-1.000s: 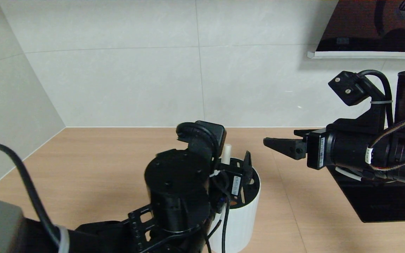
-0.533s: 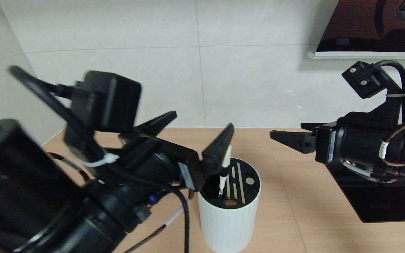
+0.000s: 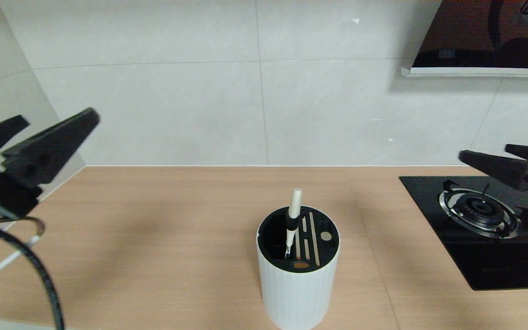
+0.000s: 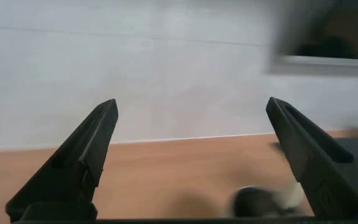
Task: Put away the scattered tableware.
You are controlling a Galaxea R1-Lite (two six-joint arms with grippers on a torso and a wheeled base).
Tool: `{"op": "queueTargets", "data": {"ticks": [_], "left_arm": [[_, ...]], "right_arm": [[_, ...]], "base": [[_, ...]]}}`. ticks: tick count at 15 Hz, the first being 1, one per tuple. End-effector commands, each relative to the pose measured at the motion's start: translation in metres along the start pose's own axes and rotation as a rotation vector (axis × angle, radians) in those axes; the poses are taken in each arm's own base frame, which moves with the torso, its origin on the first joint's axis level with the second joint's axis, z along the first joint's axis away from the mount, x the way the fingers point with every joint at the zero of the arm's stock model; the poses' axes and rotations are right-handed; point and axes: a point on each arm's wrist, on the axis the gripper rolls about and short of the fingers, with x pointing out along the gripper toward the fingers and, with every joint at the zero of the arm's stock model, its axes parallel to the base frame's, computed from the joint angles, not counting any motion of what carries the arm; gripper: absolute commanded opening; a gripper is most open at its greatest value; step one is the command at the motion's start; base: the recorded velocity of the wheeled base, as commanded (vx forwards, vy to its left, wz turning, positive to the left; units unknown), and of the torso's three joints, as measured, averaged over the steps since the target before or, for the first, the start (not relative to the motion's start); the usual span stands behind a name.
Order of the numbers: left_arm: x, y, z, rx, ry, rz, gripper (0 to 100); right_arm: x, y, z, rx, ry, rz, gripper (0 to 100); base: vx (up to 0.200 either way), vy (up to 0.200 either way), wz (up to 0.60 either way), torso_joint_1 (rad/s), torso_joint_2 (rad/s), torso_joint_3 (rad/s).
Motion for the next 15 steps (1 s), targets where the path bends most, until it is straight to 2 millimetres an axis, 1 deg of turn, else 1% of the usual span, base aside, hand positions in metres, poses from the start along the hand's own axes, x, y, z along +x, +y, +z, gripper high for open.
{"op": "queueTargets", "data": {"ticks": [1,2,3,5,6,7,8,9,10,11,12,13,15], "left_arm": [[-0.077,0.04,0.02,0.031,-0.079,0.143,100],[-0.078,0.041,0.02,0.032,-0.079,0.145,100],[-0.115,0.048,0.025,0.074,-0.097,0.207,100],[-0.15,0.049,0.023,0.101,-0.11,0.246,100],[-0.162,0.049,0.019,0.112,-0.113,0.266,100],[-0.182,0.047,0.012,0.14,-0.127,0.286,100],[-0.196,0.046,0.007,0.159,-0.142,0.294,100],[-0.205,0.044,0.002,0.171,-0.148,0.306,100],[-0.206,0.044,0.001,0.175,-0.148,0.329,100],[-0.208,0.044,0.004,0.164,-0.167,0.353,100],[-0.209,0.042,0.008,0.158,-0.192,0.397,100],[-0.211,0.039,0.007,0.169,-0.201,0.427,100],[-0.221,0.033,-0.009,0.205,-0.199,0.434,100]], "right_arm": [[-0.068,-0.01,-0.004,-0.009,-0.156,-0.078,100],[-0.07,-0.01,-0.004,-0.01,-0.161,-0.077,100],[-0.111,-0.007,-0.004,-0.012,-0.287,-0.085,100],[-0.151,-0.005,-0.009,-0.031,-0.386,-0.109,100],[-0.164,-0.003,-0.015,-0.055,-0.396,-0.152,100],[-0.187,0.002,-0.027,-0.098,-0.417,-0.209,100],[-0.202,0.006,-0.035,-0.124,-0.438,-0.231,100],[-0.214,0.009,-0.043,-0.151,-0.451,-0.247,100],[-0.223,0.01,-0.052,-0.171,-0.451,-0.253,100],[-0.23,0.012,-0.061,-0.174,-0.451,-0.253,100],[-0.232,0.013,-0.068,-0.168,-0.43,-0.276,100],[-0.232,0.016,-0.071,-0.172,-0.429,-0.309,100],[-0.232,0.019,-0.085,-0.184,-0.428,-0.333,100]], "base": [[0.0,0.0,0.0,0.0,0.0,0.0],[0.0,0.0,0.0,0.0,0.0,0.0],[0.0,0.0,0.0,0.0,0.0,0.0],[0.0,0.0,0.0,0.0,0.0,0.0],[0.0,0.0,0.0,0.0,0.0,0.0],[0.0,0.0,0.0,0.0,0.0,0.0],[0.0,0.0,0.0,0.0,0.0,0.0],[0.0,0.0,0.0,0.0,0.0,0.0],[0.0,0.0,0.0,0.0,0.0,0.0],[0.0,0.0,0.0,0.0,0.0,0.0],[0.0,0.0,0.0,0.0,0.0,0.0],[0.0,0.0,0.0,0.0,0.0,0.0],[0.0,0.0,0.0,0.0,0.0,0.0]]}}
